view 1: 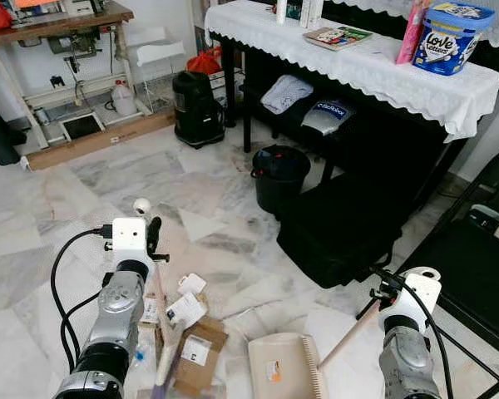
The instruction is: Sweep floor
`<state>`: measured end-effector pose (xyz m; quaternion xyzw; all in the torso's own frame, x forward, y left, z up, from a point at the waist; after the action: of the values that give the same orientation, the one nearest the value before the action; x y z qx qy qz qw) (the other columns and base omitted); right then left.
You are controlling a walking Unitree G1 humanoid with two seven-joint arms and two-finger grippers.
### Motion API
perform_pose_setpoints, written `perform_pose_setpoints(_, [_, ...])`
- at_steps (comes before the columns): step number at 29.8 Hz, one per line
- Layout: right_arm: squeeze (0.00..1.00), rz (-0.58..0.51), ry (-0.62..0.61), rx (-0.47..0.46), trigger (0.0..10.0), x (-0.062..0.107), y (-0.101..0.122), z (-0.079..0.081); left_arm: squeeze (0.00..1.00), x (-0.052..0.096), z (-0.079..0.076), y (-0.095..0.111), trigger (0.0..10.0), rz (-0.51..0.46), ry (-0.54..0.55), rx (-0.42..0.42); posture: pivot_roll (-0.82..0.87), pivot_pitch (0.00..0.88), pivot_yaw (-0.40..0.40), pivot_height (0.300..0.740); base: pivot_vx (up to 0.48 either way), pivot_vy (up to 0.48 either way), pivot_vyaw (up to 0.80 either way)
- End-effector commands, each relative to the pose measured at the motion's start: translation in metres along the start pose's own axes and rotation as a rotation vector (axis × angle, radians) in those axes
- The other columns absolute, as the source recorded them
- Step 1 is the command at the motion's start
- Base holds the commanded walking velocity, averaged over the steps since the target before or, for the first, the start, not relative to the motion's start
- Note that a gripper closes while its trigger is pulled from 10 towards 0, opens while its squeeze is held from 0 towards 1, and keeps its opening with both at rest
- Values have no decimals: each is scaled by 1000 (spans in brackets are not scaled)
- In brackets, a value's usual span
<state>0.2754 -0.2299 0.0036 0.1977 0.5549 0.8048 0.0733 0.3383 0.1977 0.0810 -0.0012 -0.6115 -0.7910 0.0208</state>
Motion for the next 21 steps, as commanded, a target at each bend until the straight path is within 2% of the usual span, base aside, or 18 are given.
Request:
perform_pose_setpoints(1, [0, -1, 10, -11, 10000, -2, 1, 5, 0, -4, -2, 2, 10000, 13, -20, 82, -95, 0, 18, 740, 0, 0, 0])
perform_pose_setpoints(7, [0, 2, 8, -12, 10000, -1, 0, 5, 0, -4, -4, 0, 10000, 44, -57, 131, -93, 0, 18, 740, 0, 0, 0])
perform_pose_setpoints(13, [0, 2, 10, -9, 10000, -1, 0, 6, 0, -6, -9, 5, 10000, 48, -90, 268, -89, 0, 17, 740, 0, 0, 0])
perform_pose_setpoints(16, [0, -1, -5, 13, 10000, -2, 1, 4, 0, -7, -10, 6, 10000, 48, -99, 279, -93, 0, 18, 740, 0, 0, 0])
perform_pose_setpoints(21, [0, -60, -93, 47, 10000, -5, 15, -11, 0, -6, -10, 4, 10000, 56, -102, 254, -99, 0, 18, 740, 0, 0, 0])
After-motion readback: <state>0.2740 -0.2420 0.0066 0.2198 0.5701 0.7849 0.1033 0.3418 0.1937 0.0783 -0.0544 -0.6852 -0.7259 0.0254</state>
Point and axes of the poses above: a point about 5 cm out from each wrist's last joint towards the gripper, its own x axis pointing back from the gripper into the wrist, its own y axis along the axis of the wrist's last joint, z = x × y, the point moved 1 cm from there along -x, pointing out of the wrist towards the gripper, and after that the axes turned 15 degrees about -x, right-handed, at the moved point
